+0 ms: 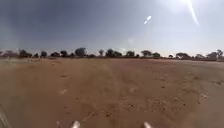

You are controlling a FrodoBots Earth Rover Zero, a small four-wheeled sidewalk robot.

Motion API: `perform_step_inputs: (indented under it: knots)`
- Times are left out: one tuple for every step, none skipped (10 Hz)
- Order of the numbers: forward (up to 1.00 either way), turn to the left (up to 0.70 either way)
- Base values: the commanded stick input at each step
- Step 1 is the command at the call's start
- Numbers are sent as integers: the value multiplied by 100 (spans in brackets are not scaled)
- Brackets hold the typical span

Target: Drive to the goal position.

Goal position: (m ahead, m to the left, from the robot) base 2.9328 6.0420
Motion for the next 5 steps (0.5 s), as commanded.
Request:
perform_step_inputs:
  knots:
    - [70,0]
    - [70,0]
    - [70,0]
    - [70,0]
    - [70,0]
